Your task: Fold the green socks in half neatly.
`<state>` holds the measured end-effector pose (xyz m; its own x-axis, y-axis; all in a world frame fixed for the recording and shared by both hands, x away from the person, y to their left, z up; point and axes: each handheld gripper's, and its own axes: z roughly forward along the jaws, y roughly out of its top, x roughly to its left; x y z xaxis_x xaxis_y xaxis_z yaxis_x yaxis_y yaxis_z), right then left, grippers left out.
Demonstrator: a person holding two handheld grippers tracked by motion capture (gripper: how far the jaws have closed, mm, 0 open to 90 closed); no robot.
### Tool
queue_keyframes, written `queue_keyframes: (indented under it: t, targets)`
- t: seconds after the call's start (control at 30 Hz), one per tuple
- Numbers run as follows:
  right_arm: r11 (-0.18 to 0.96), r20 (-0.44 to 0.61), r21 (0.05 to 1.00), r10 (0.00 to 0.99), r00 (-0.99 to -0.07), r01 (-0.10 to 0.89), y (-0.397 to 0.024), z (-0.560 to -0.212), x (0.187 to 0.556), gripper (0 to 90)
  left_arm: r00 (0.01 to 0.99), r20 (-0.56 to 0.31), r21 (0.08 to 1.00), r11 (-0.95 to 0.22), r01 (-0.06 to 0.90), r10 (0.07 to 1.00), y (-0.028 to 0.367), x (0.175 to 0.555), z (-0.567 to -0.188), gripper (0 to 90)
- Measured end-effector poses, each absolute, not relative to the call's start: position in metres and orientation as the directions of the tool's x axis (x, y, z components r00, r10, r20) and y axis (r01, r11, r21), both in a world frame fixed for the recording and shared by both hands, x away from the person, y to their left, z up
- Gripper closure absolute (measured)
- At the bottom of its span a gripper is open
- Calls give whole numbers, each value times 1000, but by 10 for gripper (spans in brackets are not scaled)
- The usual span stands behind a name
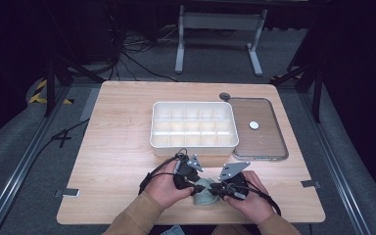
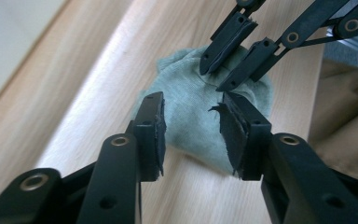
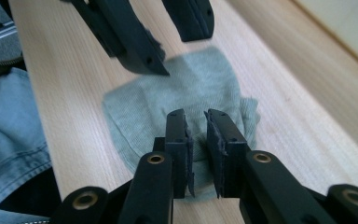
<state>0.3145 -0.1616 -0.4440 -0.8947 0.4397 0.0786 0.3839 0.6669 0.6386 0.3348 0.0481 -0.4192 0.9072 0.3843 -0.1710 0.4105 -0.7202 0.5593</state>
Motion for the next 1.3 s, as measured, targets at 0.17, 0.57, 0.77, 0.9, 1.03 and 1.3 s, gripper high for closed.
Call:
queue_keyframes:
  t: [0.17,0.57,0.77,0.9,1.03,1.3]
  targets:
    - [638,83,675,433,-898,370,-167,-427,310,769,903,-189,554,-717,423,386,57,329,-410,523]
    - [652,121,610,485,-866,450,-182,-418,314,846,888,-197,449,-767,458,415,73,331,-423,583]
    - [707,118,545,467,-877,450,-178,-429,315,852,890,-198,431,-779,455,410,72,331,-427,602]
    - [723,89,556,438,-895,410,-165,-430,311,814,896,-192,415,-794,444,400,66,328,-431,593]
    - [708,74,583,441,-894,397,-160,-431,310,816,897,-212,400,-802,443,389,63,327,-434,613]
    - [742,66,547,425,-903,389,-146,-445,313,854,900,-238,404,-806,433,364,60,327,-436,642]
